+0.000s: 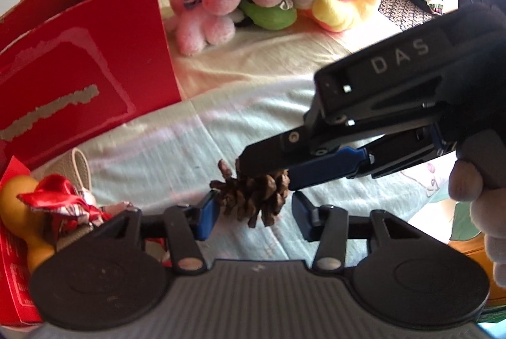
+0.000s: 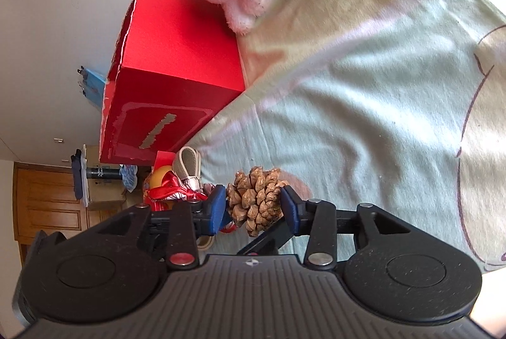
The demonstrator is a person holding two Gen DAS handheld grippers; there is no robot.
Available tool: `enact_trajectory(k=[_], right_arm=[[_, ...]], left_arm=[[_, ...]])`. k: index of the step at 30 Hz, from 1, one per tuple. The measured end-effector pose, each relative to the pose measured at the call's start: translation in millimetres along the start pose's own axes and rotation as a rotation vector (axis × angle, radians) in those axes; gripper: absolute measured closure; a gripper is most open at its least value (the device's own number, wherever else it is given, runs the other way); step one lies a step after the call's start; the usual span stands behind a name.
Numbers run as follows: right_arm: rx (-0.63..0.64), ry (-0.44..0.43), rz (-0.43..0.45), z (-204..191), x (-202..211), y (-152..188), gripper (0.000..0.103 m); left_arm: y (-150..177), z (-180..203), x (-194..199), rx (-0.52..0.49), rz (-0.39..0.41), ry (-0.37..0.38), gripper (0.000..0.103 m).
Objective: Organize objects
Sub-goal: 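Carry the pine cone into the red box and open the right gripper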
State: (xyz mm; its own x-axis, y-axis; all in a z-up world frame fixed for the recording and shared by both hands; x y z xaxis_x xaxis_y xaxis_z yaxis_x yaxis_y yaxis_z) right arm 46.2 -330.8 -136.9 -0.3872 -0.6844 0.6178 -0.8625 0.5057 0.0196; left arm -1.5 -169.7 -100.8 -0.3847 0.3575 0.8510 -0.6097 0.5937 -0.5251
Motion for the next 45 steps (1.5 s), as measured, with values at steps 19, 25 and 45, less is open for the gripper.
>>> enact_trajectory(k=[19,25,45], right_arm=[[0.44,-0.026,0.128,-161,61,-25,0.063],[0.646,0.119,0.123,-228,20,-37,0.064],[0.756,0.704,-0.2,-243,-117,-74,0.065]], left_arm=[[-87,-31,101,0.045,0.309,-0.086,0.055],[-112,-76,104,0.097,0.352,-0.079,0.055],[-96,-134,20,0.158,0.102,0.218,0.057]])
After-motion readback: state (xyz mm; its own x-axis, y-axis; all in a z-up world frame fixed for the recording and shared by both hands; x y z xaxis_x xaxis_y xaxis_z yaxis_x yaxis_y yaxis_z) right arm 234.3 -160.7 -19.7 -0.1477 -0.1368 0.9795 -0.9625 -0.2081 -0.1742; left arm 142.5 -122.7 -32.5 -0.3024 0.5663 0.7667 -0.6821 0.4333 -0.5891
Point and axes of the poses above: each gripper's, at about its wrist camera, not at the fingertips, and x roughly against the way its jaws point, z to its right, y to its underside, the point moved 3 cm from there along -x, roughly the way its jaws point, and after that the axes turned 8 degrees about -x, right-handed, at the moved point
